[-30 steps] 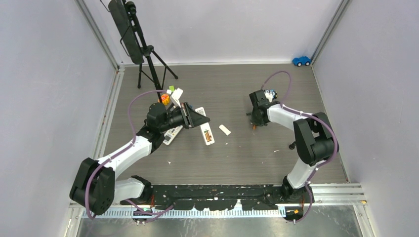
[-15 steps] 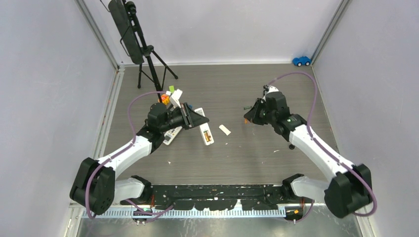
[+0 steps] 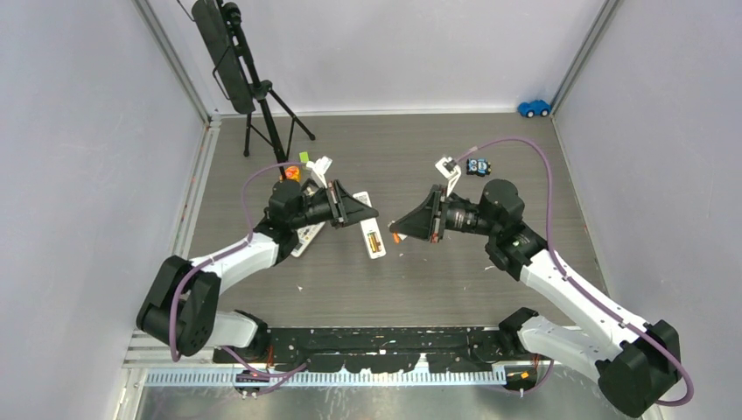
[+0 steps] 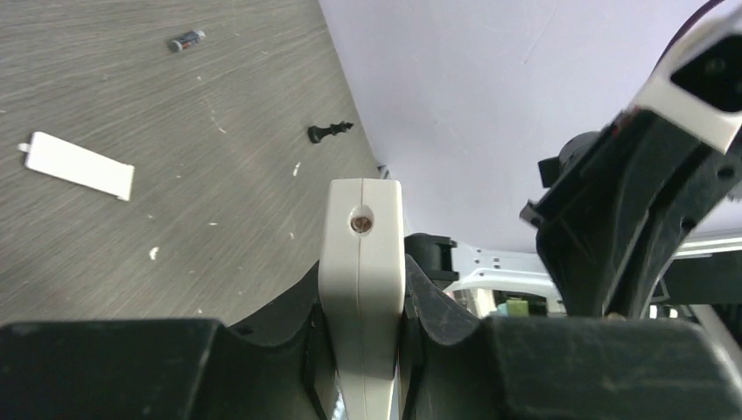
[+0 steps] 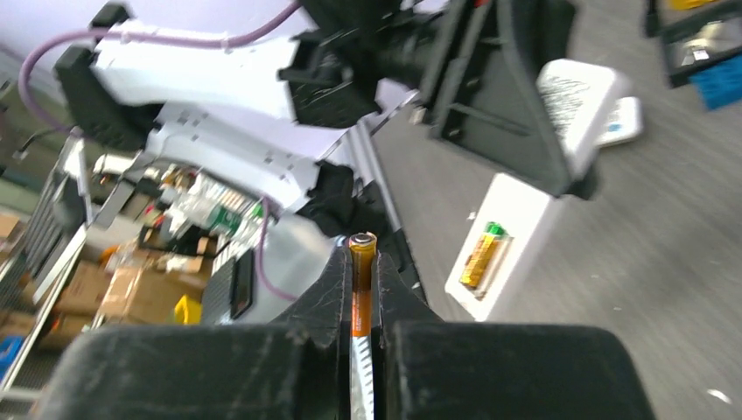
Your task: Load the batteries into the remote control
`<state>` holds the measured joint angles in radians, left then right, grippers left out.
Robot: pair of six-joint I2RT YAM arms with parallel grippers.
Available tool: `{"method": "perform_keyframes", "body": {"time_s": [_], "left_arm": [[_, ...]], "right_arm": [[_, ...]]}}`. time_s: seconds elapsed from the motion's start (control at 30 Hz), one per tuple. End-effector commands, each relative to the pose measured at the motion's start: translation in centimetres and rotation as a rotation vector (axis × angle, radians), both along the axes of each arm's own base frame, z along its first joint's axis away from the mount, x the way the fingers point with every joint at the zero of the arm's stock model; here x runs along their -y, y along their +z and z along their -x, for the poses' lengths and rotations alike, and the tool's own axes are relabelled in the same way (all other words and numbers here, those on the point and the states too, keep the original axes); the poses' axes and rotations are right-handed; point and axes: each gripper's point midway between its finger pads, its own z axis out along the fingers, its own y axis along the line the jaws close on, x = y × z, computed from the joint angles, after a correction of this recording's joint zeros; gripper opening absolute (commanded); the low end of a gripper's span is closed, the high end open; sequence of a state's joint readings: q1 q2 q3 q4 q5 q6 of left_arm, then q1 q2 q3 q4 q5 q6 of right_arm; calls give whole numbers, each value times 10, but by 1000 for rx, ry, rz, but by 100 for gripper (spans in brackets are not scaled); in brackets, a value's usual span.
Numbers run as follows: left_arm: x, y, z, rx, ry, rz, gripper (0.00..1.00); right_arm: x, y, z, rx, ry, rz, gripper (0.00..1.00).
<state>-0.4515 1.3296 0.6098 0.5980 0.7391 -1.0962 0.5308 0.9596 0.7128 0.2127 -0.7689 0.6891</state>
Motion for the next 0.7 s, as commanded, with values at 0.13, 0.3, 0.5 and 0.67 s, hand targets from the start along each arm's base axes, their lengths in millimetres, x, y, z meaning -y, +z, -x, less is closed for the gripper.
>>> {"method": "perform_keyframes", "body": {"time_s": [0.13, 0.3, 0.5, 0.67], "left_arm": [[9, 48, -4, 44, -46, 169, 0], [9, 42, -8, -42, -18, 186, 0], [9, 37, -10, -113, 3, 193, 0], [9, 31, -11, -139, 11, 180, 0]], "right_arm": [[-22, 14, 23, 96, 87, 74, 6], [-17, -7, -11, 41, -147, 233, 7], [-23, -21, -22, -10, -235, 317, 7], [-28, -21, -18, -21, -238, 356, 7]]}}
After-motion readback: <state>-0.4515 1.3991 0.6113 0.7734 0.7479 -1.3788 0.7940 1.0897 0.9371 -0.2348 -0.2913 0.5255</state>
